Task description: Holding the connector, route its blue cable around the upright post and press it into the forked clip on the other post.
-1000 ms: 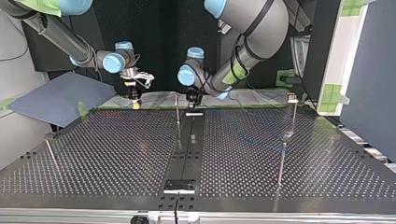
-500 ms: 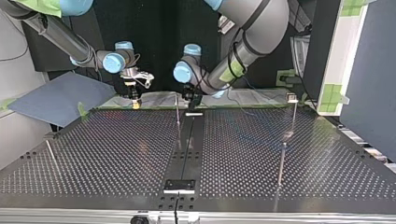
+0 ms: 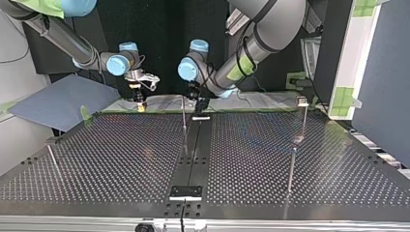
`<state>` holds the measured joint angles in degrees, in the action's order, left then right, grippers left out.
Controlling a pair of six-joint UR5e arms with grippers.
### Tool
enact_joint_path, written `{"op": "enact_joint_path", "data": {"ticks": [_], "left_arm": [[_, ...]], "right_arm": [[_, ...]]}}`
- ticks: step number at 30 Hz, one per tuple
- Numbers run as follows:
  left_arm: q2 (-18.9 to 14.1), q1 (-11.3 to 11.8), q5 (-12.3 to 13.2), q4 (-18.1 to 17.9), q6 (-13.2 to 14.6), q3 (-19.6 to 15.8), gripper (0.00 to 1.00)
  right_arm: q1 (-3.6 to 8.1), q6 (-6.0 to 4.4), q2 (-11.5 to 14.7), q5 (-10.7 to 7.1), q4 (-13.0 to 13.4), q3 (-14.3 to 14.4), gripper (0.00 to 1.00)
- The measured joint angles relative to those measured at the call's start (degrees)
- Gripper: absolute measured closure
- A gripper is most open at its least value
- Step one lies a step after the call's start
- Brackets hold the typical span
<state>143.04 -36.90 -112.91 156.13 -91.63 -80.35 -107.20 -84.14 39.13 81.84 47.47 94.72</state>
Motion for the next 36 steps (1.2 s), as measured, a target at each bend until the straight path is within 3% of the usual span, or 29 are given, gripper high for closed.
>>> {"op": "enact_joint_path", "data": {"ticks": [6,16,30,36], "left_arm": [[-0.3,-0.6,1.0,0.1,0.9,-2.2,0.00],[-1.0,-2.4,1.2,1.4,1.3,-2.6,0.00],[-2.7,-6.2,-3.7,2.0,1.6,-3.7,0.00],[-3.0,-7.0,-4.3,1.9,1.6,-4.6,0.00]], "right_arm": [[0.07,0.07,-0.1,-0.08,0.0,0.0,1.00],[0.28,-0.12,-0.4,-0.41,0.4,0.0,1.00],[0.61,-0.34,-0.8,-1.00,0.3,0.0,1.00],[0.68,-0.34,-0.9,-1.05,0.2,0.0,1.00]]}}
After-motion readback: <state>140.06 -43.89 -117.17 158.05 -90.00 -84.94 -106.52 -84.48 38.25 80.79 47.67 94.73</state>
